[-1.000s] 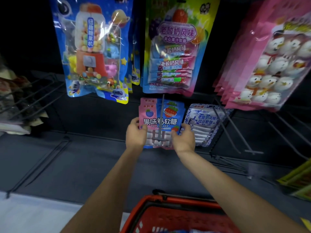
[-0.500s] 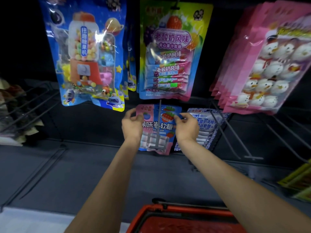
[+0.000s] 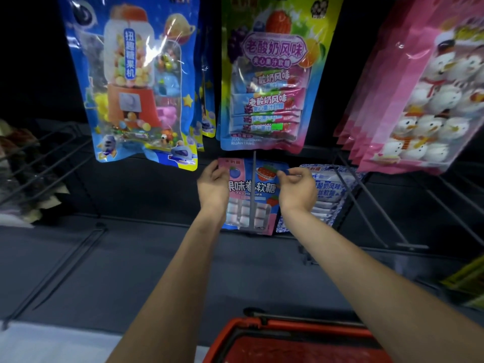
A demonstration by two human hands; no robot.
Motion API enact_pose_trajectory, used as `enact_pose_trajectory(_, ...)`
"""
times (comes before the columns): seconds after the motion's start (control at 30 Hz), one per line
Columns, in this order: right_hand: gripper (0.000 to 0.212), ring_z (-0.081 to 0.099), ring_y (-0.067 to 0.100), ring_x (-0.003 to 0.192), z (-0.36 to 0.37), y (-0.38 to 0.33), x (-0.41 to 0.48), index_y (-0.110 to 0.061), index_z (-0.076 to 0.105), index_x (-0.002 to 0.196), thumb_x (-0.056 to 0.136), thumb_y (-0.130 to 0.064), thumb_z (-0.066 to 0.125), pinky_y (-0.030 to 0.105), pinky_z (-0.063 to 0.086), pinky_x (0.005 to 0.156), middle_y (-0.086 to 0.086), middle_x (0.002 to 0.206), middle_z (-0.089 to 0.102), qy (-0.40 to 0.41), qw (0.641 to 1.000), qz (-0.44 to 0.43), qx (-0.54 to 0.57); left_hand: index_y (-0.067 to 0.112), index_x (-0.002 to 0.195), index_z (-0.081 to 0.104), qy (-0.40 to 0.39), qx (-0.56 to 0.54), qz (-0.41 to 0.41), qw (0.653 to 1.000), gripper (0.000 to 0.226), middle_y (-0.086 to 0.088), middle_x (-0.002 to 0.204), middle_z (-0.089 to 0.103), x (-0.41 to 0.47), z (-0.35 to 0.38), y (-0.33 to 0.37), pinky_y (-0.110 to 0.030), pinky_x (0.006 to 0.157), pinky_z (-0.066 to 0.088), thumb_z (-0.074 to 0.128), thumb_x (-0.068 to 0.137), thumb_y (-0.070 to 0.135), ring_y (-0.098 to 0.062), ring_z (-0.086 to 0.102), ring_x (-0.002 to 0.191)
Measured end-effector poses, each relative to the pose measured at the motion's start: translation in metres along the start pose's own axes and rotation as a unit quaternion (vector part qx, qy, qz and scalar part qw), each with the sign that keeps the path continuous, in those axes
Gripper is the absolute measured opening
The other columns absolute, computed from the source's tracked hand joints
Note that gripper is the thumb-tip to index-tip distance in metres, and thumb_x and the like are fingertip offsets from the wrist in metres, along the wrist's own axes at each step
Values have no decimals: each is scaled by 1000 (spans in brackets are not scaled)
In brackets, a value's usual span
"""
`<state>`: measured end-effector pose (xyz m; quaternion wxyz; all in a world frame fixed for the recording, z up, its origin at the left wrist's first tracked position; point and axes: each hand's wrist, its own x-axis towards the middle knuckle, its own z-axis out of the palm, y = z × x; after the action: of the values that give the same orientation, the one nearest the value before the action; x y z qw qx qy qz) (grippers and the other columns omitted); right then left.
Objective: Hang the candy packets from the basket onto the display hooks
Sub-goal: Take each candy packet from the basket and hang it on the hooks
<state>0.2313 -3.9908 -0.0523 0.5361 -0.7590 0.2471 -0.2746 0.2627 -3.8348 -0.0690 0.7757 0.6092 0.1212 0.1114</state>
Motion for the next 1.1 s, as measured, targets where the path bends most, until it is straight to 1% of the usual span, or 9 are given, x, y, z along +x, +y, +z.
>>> enact_pose_trajectory(0.17, 24, 66, 18, 78, -3, 4, -3, -19, 57, 102, 94, -31, 77, 34, 50, 72, -12, 74, 66, -6, 1000, -11, 9, 12, 147, 54, -1, 34, 8, 999, 48, 6, 101, 74, 2, -1, -1, -52, 114, 45, 54, 100, 0, -33, 66, 123)
enact_pose_trajectory(0.4, 32, 68, 19, 79, -7, 9, -15, -18, 48, 105, 94, -27, 77, 36, 52, 69, -8, 84, 72, -40, 999, -19, 10, 14, 146, 55, -7, 66, 18, 998, 51, -1, 110, 78, -1, -9, -3, -57, 108, 50, 57, 96, 1, -38, 68, 118)
enact_pose_trajectory(0.53, 33, 68, 13, 81, -11, 9, -26, -19, 51, 104, 92, -28, 80, 36, 53, 71, -6, 88, 71, -70, 997, -18, 12, 15, 149, 51, -34, 91, 28, 995, 54, -1, 111, 76, -12, -19, 3, -51, 102, 56, 58, 97, 2, -25, 72, 108)
enact_pose_trajectory(0.67, 30, 69, 15, 88, -23, 11, -45, -18, 56, 105, 90, -24, 81, 35, 56, 79, -5, 93, 68, -111, 993, -49, -5, 14, 147, 52, -62, 162, 37, 984, 54, -4, 109, 73, -31, -28, 8, -41, 95, 58, 56, 95, 1, -27, 72, 101)
enact_pose_trajectory(0.77, 31, 66, 14, 97, -38, 14, -62, -19, 61, 114, 90, -20, 81, 34, 55, 87, -4, 108, 67, -173, 979, -88, -61, 9, 144, 54, -103, 232, 66, 965, 53, 1, 99, 66, -58, -37, 9, -32, 83, 52, 54, 93, -5, -20, 64, 86)
enact_pose_trajectory(0.87, 38, 59, 12, 109, -63, 13, -81, -23, 62, 123, 89, -23, 80, 28, 48, 92, -5, 121, 62, -229, 954, -140, -133, 11, 143, 55, -170, 297, 88, 935, 57, 2, 106, 66, -94, -49, 12, -22, 75, 52, 55, 89, -7, -9, 63, 84)
enact_pose_trajectory(0.9, 42, 55, 8, 107, -75, 11, -88, -25, 61, 127, 89, -24, 80, 22, 44, 88, -7, 123, 60, -248, 946, -152, -144, 16, 141, 58, -172, 334, 98, 922, 54, 3, 109, 69, -105, -53, 12, -22, 77, 53, 58, 89, 2, -8, 65, 86)
enact_pose_trajectory(0.97, 53, 51, 3, 109, -98, 8, -103, -29, 58, 138, 89, -28, 80, 13, 38, 85, -9, 132, 58, -283, 928, -185, -157, 27, 134, 62, -172, 400, 108, 894, 46, 8, 116, 72, -128, -63, 13, -34, 89, 57, 62, 88, 28, -11, 69, 100)
enact_pose_trajectory(1.1, 76, 41, 6, 141, -137, 7, -125, -31, 37, 158, 92, -41, 76, 22, 36, 107, -12, 158, 40, -343, 888, -222, -210, 30, 146, 54, -208, 519, 134, 818, 53, 4, 139, 60, -170, -80, 17, -43, 104, 50, 66, 95, 35, -18, 59, 128)
